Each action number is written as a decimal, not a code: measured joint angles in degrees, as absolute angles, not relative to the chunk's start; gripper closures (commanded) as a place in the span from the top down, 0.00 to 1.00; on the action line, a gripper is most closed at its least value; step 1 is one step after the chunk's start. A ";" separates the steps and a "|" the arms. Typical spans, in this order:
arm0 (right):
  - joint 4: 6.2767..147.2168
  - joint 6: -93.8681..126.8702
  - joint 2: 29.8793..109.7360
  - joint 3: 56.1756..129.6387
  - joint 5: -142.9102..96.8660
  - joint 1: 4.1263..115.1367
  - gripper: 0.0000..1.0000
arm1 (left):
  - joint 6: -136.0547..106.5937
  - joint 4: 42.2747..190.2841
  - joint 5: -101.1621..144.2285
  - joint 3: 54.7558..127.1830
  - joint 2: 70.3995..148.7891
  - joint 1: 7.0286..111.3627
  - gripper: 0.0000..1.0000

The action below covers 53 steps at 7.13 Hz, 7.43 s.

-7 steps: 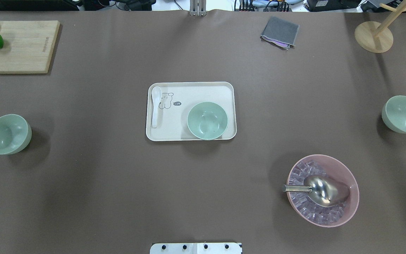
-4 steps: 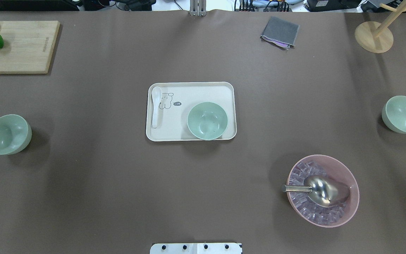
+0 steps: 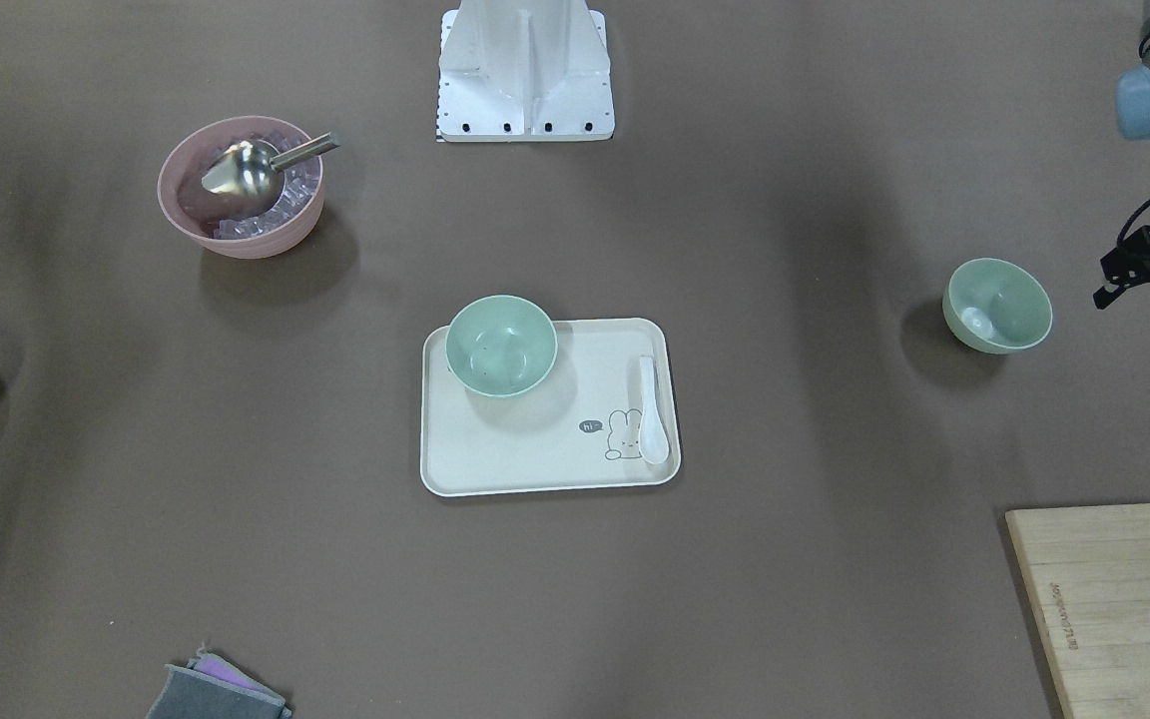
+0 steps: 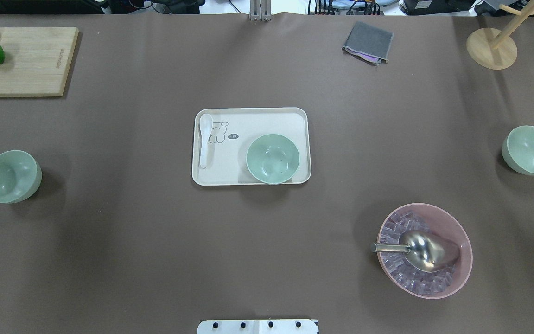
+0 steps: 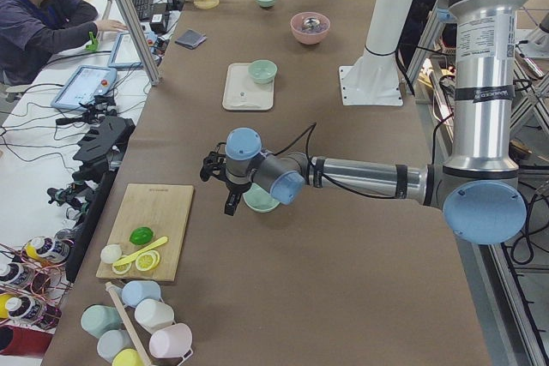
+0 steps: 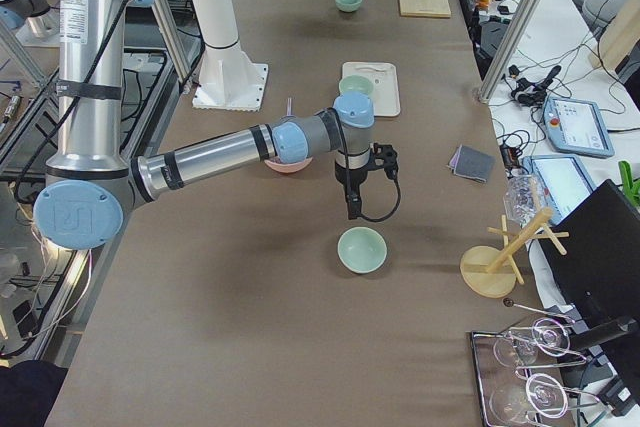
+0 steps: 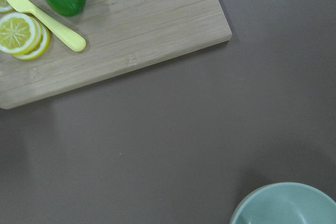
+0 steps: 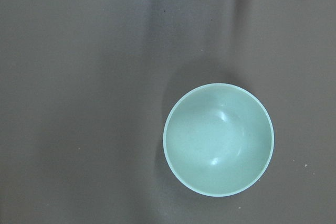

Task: Stack green bowls together

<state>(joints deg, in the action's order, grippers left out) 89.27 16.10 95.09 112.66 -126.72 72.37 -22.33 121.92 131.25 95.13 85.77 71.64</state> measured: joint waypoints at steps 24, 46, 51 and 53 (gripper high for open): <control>86.22 16.52 97.53 111.50 -127.14 72.33 1.00 | -44.89 122.45 130.03 102.59 93.56 58.22 0.00; 85.90 16.44 97.47 109.98 -127.18 72.33 1.00 | -78.64 94.74 107.84 84.41 139.03 31.55 0.00; 85.87 16.43 97.47 109.81 -127.18 72.33 1.00 | -78.73 96.51 107.78 84.23 138.30 31.16 0.00; 85.91 16.44 97.47 109.79 -127.18 72.33 1.00 | -78.75 96.68 107.83 84.20 138.15 31.12 0.00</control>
